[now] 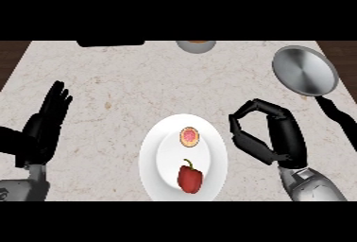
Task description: Pick the bell pepper from the plate and place it in the pan
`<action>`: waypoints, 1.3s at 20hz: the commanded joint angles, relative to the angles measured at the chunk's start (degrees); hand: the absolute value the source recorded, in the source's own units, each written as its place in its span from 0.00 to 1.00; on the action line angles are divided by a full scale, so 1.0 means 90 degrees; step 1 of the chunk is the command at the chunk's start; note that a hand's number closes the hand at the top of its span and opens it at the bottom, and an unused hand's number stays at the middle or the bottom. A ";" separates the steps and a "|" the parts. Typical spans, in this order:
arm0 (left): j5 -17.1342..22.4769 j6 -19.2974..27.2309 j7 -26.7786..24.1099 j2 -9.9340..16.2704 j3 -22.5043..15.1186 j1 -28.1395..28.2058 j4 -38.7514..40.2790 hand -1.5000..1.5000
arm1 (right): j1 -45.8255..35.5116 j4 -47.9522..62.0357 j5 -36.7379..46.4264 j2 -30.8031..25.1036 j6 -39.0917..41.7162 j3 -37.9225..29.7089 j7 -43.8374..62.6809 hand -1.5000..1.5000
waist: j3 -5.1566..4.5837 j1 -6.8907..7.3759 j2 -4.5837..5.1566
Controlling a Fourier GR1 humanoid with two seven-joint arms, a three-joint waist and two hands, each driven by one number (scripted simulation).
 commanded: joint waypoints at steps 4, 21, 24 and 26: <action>0.0274 0.0213 0.0573 -0.0175 0.0138 0.0057 -0.0136 0.50 | 0.2515 -0.1350 0.2071 -0.0872 -0.1427 0.0799 -0.0316 0.00 | -0.0002 -0.0137 -0.0023; -0.0133 0.0264 0.0645 -0.0613 -0.0359 -0.0312 -0.0088 0.50 | 0.2312 -0.4169 0.5919 -0.2345 0.1710 0.1372 0.4573 0.00 | -0.0022 0.0352 0.0096; 0.0081 -0.0026 0.0731 -0.0395 -0.0125 -0.0516 0.0112 0.50 | 0.1338 -0.3880 0.5988 -0.1875 0.2809 0.1771 0.5358 0.00 | -0.0027 0.0487 0.0132; 0.0087 -0.0059 0.0717 -0.0323 -0.0108 -0.0232 -0.0202 0.50 | 0.1148 -0.3678 0.5860 -0.1650 0.3426 0.1994 0.5827 0.00 | -0.0022 0.0558 0.0117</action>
